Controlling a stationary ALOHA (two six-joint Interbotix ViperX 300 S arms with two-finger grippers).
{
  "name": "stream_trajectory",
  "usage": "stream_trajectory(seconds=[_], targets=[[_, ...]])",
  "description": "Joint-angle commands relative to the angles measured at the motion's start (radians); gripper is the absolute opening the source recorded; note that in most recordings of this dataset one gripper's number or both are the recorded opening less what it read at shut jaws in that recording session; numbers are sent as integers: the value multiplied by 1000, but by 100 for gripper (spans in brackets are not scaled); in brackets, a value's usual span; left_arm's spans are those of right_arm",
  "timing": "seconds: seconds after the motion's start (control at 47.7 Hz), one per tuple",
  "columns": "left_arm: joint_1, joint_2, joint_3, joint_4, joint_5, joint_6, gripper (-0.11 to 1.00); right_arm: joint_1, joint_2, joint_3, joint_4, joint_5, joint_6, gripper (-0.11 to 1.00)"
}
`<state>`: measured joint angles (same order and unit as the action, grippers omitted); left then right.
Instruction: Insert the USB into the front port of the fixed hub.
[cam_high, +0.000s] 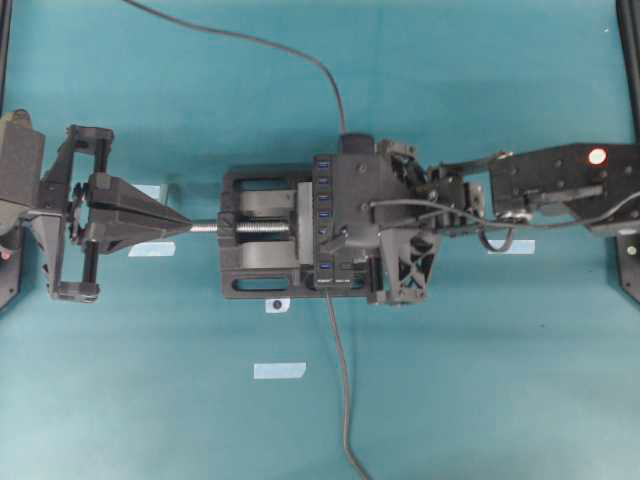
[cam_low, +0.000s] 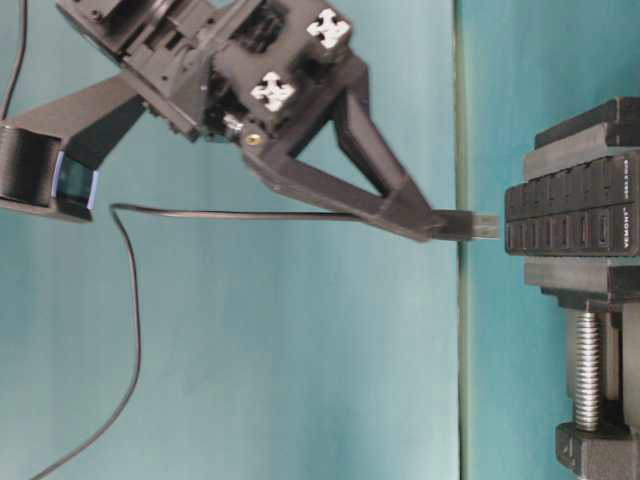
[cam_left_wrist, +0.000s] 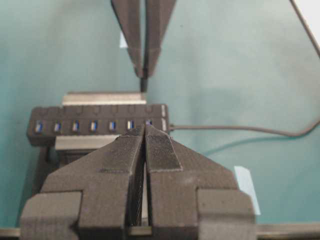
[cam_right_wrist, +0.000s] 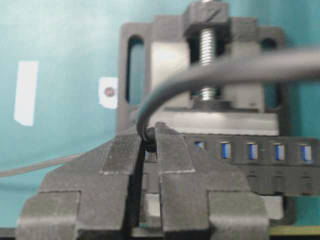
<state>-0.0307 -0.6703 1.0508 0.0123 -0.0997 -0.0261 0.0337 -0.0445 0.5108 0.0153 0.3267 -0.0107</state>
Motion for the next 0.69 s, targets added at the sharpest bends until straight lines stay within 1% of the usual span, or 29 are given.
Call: stream_trajectory(seconds=[0.0,0.231,0.671], targets=[[-2,-3,-9,2,-5,-2,0,12,-3,-8,2,-11,11,6],[-2,-5,-11,2,-5,-2,0,17,12,-2,2,-49,12,6],[-2,-3,-9,2,-3,-2,0,12,58,2,2,-61,9,6]])
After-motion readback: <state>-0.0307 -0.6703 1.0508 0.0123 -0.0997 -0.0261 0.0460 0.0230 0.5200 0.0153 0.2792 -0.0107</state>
